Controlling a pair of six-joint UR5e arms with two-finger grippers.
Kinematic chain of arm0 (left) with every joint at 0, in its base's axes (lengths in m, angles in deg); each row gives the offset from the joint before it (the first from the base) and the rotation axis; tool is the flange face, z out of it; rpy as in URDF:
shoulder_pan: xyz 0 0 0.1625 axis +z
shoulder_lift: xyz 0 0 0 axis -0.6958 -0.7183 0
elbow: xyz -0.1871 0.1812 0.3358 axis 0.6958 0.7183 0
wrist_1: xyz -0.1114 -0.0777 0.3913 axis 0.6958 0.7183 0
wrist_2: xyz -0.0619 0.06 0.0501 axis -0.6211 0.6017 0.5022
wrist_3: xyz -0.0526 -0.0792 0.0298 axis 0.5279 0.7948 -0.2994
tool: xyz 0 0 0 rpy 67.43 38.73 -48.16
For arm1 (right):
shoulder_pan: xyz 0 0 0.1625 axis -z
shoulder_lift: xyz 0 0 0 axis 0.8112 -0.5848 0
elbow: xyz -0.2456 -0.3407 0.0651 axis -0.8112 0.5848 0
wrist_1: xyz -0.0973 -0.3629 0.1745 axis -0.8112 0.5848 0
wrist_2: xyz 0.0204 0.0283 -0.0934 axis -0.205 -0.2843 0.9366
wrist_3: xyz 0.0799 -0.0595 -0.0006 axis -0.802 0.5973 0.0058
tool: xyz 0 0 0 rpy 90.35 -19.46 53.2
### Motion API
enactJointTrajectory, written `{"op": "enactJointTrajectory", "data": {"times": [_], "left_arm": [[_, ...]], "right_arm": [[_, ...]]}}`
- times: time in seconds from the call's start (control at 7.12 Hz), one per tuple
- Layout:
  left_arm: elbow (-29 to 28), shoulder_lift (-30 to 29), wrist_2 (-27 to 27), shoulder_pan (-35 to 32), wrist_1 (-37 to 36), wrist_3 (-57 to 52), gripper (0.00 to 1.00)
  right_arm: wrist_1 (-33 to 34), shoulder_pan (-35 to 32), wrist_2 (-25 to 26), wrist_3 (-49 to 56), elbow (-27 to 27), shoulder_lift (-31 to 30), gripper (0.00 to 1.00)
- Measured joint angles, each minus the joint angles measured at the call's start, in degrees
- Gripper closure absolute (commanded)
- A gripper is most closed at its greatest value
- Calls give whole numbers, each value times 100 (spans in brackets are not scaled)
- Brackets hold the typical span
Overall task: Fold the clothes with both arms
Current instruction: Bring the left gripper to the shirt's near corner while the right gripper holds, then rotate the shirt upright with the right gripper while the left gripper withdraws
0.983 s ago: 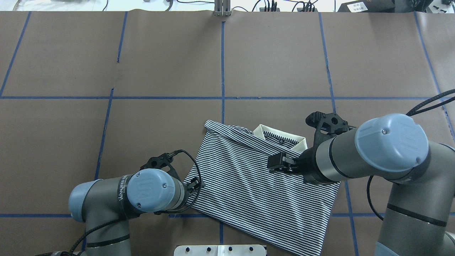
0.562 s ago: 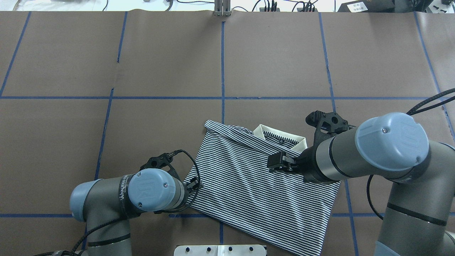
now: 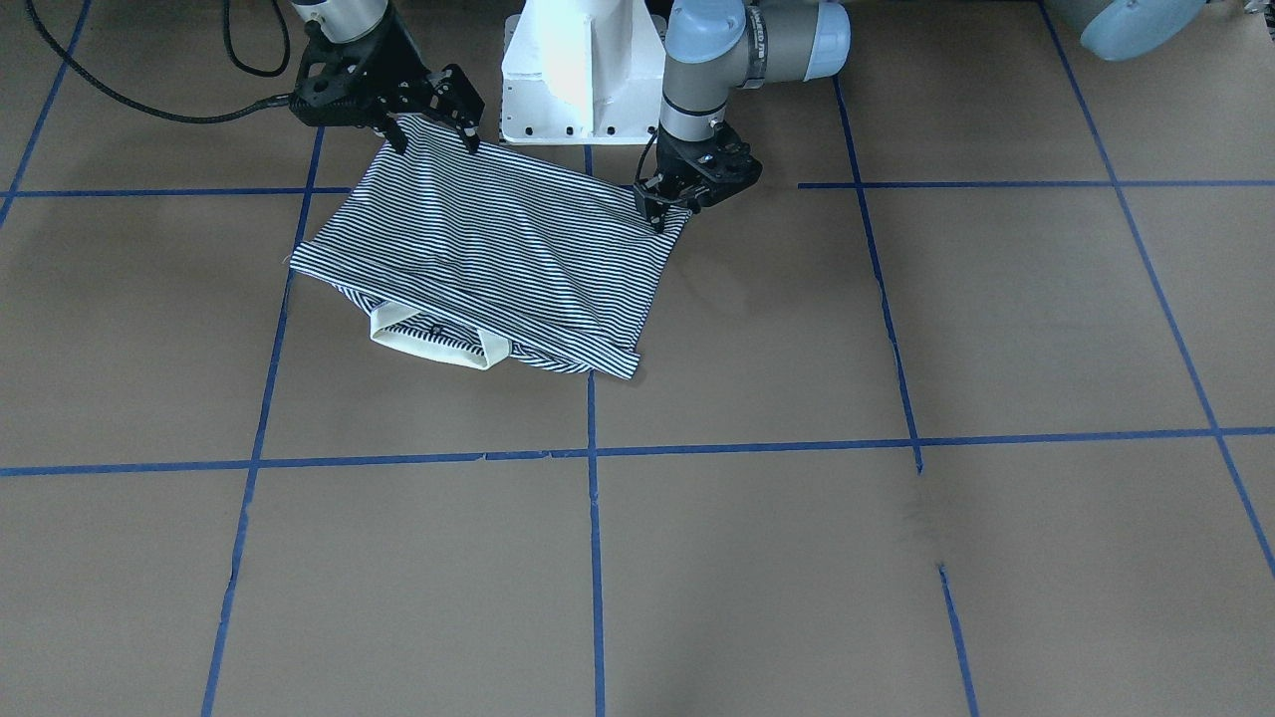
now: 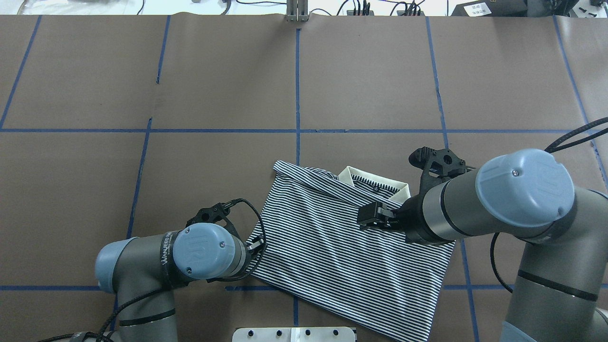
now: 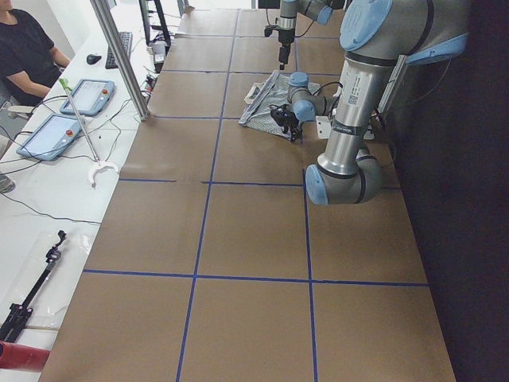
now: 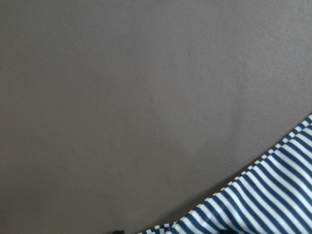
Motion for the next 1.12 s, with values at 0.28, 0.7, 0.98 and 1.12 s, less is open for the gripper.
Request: {"op": "enactJointTrajectory", "data": {"times": [0.28, 0.7, 0.98, 1.12], "left_arm": [[82, -12, -6, -18, -93, -25, 100], [230, -10, -14, -296, -170, -97, 100], [100, -36, 12, -781, -170, -402, 100], [-65, -108, 132, -1016, -151, -641, 100]], "right_arm": [[0, -9, -1, 0, -1, -6, 0], [6, -38, -2, 0, 3, -20, 0], [5, -93, 4, 0, 26, -22, 0], [-1, -124, 8, 0, 74, -24, 0]]}}
